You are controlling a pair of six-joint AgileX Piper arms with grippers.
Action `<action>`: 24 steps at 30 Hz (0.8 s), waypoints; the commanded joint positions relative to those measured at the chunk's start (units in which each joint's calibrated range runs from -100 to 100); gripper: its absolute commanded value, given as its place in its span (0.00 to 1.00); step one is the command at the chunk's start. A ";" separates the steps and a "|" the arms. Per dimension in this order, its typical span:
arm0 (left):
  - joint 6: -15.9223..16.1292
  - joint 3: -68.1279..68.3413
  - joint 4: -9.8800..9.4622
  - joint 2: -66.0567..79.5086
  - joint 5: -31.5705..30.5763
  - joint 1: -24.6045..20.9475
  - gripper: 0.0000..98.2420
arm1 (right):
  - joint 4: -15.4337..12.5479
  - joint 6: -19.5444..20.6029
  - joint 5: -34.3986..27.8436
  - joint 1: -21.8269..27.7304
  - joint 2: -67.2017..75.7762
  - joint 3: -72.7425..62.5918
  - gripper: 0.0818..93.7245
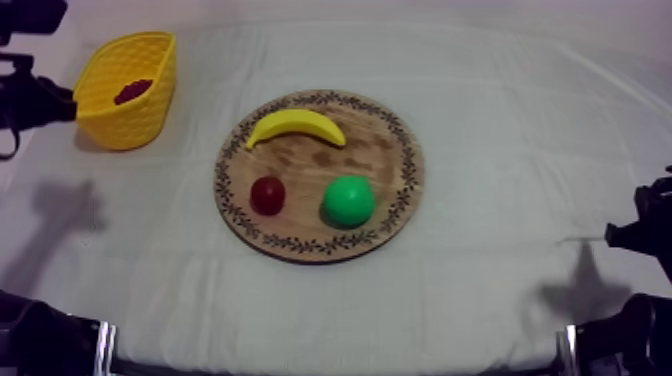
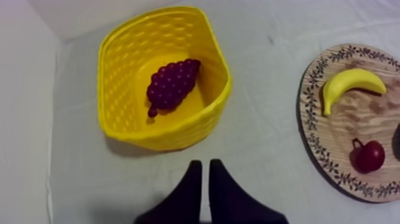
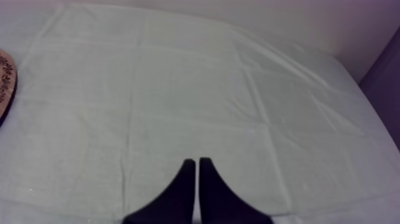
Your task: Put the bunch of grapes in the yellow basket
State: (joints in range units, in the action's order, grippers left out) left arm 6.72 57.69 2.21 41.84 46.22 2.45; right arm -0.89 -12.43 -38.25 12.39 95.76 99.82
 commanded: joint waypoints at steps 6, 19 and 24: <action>0.67 18.75 -0.18 15.82 -8.70 0.74 0.00 | -0.01 0.00 0.02 0.01 -0.01 -0.05 0.00; -2.02 38.27 -4.05 37.08 -11.43 4.29 0.00 | -0.01 -0.01 0.02 0.00 -0.01 -0.05 0.00; -10.28 39.68 -4.16 43.20 -10.80 4.99 0.00 | -0.01 0.00 0.02 -0.05 -0.01 -0.05 0.00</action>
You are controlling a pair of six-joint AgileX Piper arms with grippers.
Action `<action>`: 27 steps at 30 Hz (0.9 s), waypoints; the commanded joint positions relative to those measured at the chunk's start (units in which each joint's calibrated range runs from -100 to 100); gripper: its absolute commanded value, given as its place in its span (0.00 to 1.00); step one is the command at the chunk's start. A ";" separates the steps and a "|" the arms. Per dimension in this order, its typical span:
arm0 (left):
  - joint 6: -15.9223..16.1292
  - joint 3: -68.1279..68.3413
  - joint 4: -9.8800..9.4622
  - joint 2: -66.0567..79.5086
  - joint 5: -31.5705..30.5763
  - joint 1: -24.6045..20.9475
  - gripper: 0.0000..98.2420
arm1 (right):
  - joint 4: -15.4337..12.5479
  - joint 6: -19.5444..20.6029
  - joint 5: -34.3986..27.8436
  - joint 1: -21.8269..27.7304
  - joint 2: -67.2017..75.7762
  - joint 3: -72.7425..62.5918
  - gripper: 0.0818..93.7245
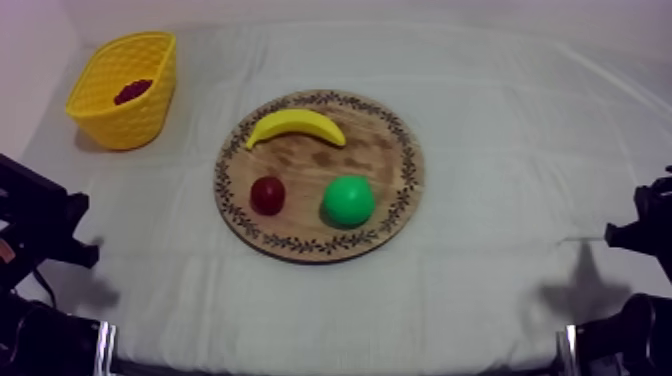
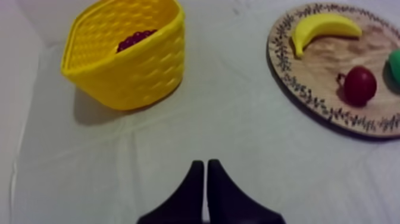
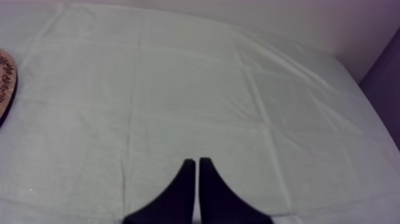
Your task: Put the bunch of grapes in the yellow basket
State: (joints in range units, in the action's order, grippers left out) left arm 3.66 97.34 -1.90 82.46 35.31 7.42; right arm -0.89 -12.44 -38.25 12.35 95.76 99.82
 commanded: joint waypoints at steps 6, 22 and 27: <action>-13.87 0.58 -0.07 10.90 0.24 -0.07 0.00 | -0.01 0.01 0.02 -0.02 -0.01 -0.05 0.00; -14.49 1.64 -0.12 17.48 0.18 0.64 0.00 | -0.01 0.01 0.02 -0.02 -0.01 -0.05 0.00; -14.48 1.66 -0.12 17.53 0.18 0.65 0.00 | -0.01 0.01 0.02 -0.02 -0.01 -0.05 0.00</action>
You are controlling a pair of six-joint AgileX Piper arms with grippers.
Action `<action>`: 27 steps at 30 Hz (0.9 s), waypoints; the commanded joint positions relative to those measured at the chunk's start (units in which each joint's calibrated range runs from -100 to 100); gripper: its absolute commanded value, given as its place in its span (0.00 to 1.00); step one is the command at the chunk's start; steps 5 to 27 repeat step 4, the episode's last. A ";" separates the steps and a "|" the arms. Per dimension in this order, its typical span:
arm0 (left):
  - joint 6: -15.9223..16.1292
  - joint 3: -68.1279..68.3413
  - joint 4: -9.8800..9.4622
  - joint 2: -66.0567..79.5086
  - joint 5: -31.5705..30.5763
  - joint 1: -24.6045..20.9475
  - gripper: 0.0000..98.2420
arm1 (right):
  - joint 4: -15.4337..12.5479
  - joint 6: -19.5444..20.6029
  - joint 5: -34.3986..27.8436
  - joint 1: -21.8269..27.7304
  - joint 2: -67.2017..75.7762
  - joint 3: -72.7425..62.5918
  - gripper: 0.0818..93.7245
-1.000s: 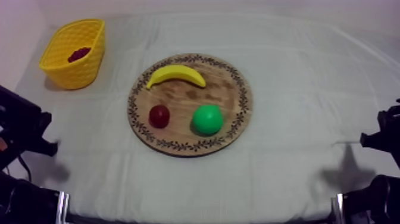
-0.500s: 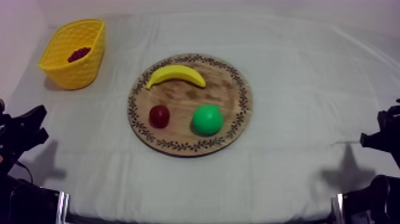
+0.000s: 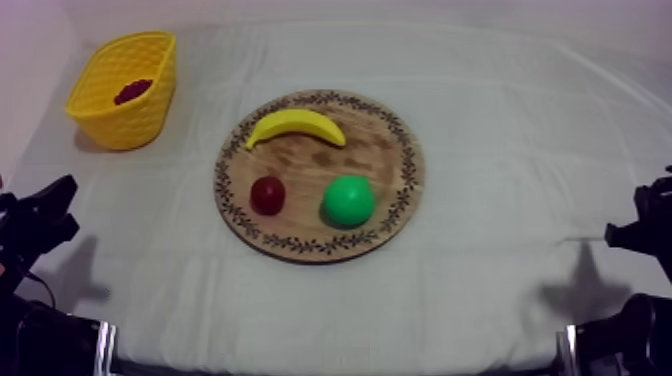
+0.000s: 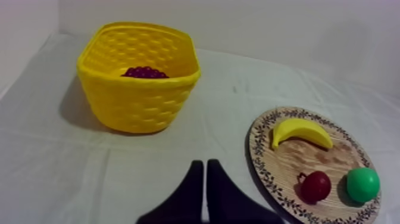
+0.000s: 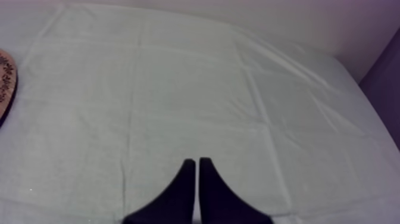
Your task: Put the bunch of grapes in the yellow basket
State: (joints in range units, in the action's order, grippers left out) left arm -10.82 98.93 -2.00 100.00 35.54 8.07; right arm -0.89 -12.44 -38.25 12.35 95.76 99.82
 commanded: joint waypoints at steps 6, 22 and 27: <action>0.00 0.06 -0.03 0.00 -0.05 0.00 0.00 | -0.01 0.01 0.02 -0.02 -0.01 -0.05 0.00; 0.00 0.06 -0.03 0.00 -0.05 0.00 0.00 | -0.01 0.01 0.02 -0.02 -0.01 -0.05 0.00; 0.00 0.06 -0.03 0.00 -0.05 0.00 0.00 | -0.01 0.01 0.02 -0.02 -0.01 -0.05 0.00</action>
